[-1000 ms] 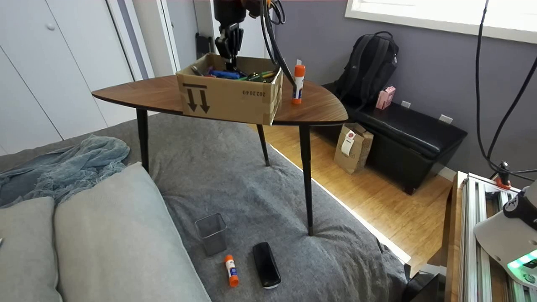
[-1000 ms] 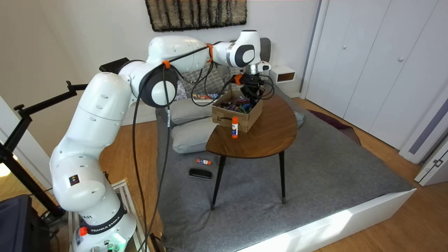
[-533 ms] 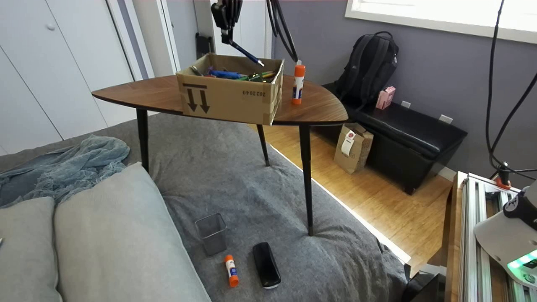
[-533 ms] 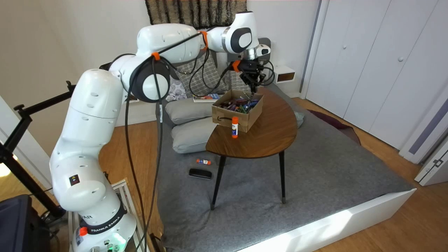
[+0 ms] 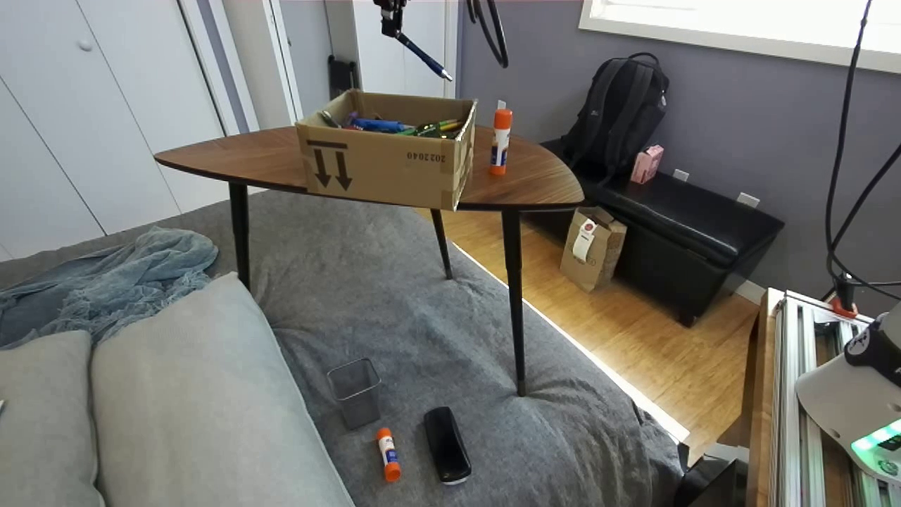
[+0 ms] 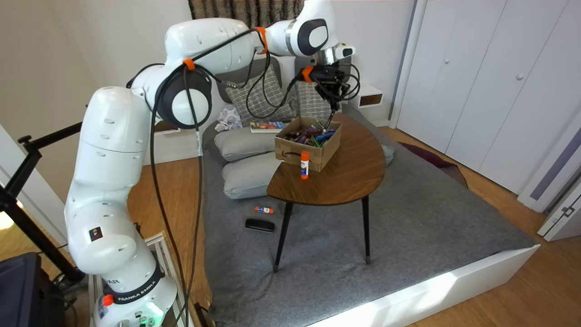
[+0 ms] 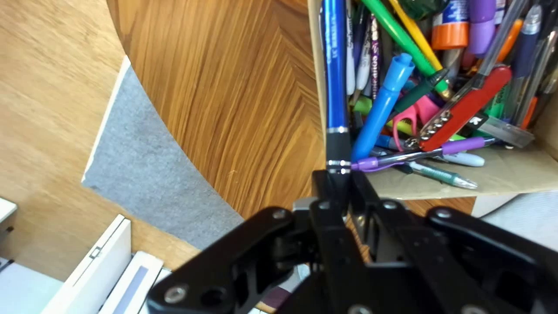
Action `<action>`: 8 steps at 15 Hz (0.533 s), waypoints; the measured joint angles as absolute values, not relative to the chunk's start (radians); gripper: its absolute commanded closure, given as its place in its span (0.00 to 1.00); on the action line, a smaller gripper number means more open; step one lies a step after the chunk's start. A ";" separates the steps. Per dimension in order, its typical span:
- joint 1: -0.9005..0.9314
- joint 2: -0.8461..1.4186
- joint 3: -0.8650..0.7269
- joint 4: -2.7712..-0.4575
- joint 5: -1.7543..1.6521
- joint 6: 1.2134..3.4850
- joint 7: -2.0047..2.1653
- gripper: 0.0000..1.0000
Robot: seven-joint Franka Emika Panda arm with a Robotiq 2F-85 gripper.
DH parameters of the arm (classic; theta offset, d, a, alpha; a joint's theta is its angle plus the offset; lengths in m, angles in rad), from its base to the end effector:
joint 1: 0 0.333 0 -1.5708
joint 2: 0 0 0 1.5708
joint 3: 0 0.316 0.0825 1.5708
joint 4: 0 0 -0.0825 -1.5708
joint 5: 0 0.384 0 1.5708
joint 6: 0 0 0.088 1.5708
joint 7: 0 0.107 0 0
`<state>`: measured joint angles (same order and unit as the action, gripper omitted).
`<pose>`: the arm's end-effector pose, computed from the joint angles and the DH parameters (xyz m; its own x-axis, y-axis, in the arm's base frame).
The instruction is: Pick up the black pen from the cardboard box and put it on the table
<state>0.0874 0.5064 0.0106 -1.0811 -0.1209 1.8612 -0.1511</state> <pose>0.7220 0.0594 0.5667 0.9294 0.2733 0.2480 0.2405 -0.9583 0.1546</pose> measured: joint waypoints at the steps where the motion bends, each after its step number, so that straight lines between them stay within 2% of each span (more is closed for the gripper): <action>1: 0.082 0.498 0.003 -1.090 -0.121 1.857 -0.151 0.96; 8: 0.040 0.483 -0.036 -1.186 -0.120 1.824 -0.147 0.96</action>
